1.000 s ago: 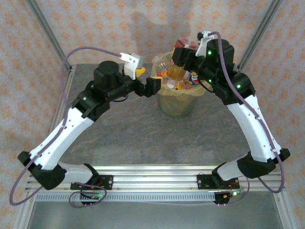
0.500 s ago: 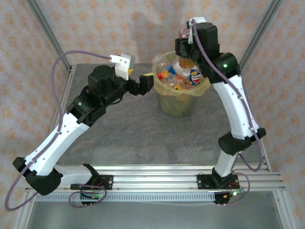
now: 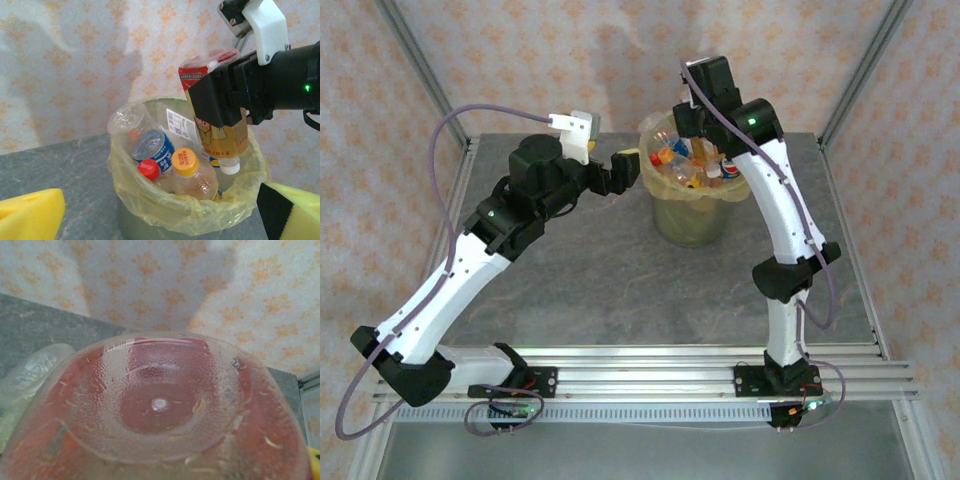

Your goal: Put the plastic bottles in the bin

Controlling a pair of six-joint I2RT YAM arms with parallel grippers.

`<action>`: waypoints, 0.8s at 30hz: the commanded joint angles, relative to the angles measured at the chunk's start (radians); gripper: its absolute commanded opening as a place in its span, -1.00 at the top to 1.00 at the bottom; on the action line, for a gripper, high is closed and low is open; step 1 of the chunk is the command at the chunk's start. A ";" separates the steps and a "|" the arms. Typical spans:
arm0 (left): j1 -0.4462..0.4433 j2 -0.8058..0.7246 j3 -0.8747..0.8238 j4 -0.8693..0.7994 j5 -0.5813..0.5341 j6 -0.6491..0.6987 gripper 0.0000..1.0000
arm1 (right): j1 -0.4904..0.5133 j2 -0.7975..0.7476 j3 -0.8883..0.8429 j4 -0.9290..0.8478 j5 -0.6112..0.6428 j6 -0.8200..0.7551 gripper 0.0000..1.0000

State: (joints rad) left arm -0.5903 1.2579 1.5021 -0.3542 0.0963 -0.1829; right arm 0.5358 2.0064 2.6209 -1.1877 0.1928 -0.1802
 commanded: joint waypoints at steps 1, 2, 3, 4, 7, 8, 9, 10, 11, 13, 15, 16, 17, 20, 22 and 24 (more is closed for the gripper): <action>0.017 0.007 -0.003 -0.014 -0.004 -0.026 -1.00 | -0.002 0.022 0.040 -0.084 0.026 0.008 -0.13; 0.019 0.009 -0.003 -0.014 -0.001 -0.029 -1.00 | -0.002 0.029 0.038 -0.090 0.027 0.011 -0.13; 0.024 0.009 -0.003 -0.013 0.004 -0.033 -1.00 | -0.002 0.036 0.036 -0.096 0.034 0.013 -0.13; 0.026 0.010 -0.005 -0.012 0.009 -0.036 -1.00 | -0.002 0.045 0.037 -0.100 0.044 0.016 -0.14; 0.032 0.009 -0.008 -0.014 0.015 -0.043 -1.00 | -0.003 0.063 0.036 -0.104 0.064 0.018 -0.20; 0.035 0.008 -0.009 -0.014 0.017 -0.044 -1.00 | -0.005 0.067 0.037 -0.104 0.066 0.020 -0.24; 0.038 0.006 -0.011 -0.014 0.017 -0.046 -1.00 | -0.005 0.070 0.038 -0.102 0.069 0.020 -0.30; 0.038 0.006 -0.011 -0.014 0.017 -0.047 -1.00 | -0.005 0.072 0.038 -0.101 0.072 0.022 -0.40; 0.039 0.005 -0.013 -0.013 0.020 -0.049 -1.00 | -0.005 0.074 0.037 -0.097 0.079 0.022 -0.50; 0.043 0.005 -0.012 -0.012 0.025 -0.050 -1.00 | -0.005 0.075 0.041 -0.092 0.089 0.018 -0.60; 0.045 0.005 -0.014 -0.011 0.030 -0.053 -1.00 | -0.005 0.071 0.046 -0.085 0.093 0.015 -0.68; 0.046 0.005 -0.014 -0.010 0.032 -0.053 -1.00 | -0.005 0.068 0.049 -0.083 0.092 0.013 -0.73; 0.046 0.006 -0.014 -0.009 0.033 -0.055 -1.00 | -0.005 0.065 0.051 -0.078 0.090 0.012 -0.76; 0.049 0.006 -0.016 -0.005 0.034 -0.061 -1.00 | -0.006 0.050 0.058 -0.061 0.087 0.008 -0.77; 0.050 0.007 -0.015 -0.004 0.036 -0.062 -1.00 | -0.005 0.038 0.059 -0.051 0.084 0.008 -0.76; 0.053 0.009 -0.016 -0.005 0.034 -0.066 -1.00 | -0.004 0.026 0.059 -0.040 0.080 0.011 -0.75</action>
State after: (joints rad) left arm -0.5480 1.2663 1.4956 -0.3546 0.1230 -0.2367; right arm 0.5350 2.0789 2.6484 -1.2453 0.2474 -0.1692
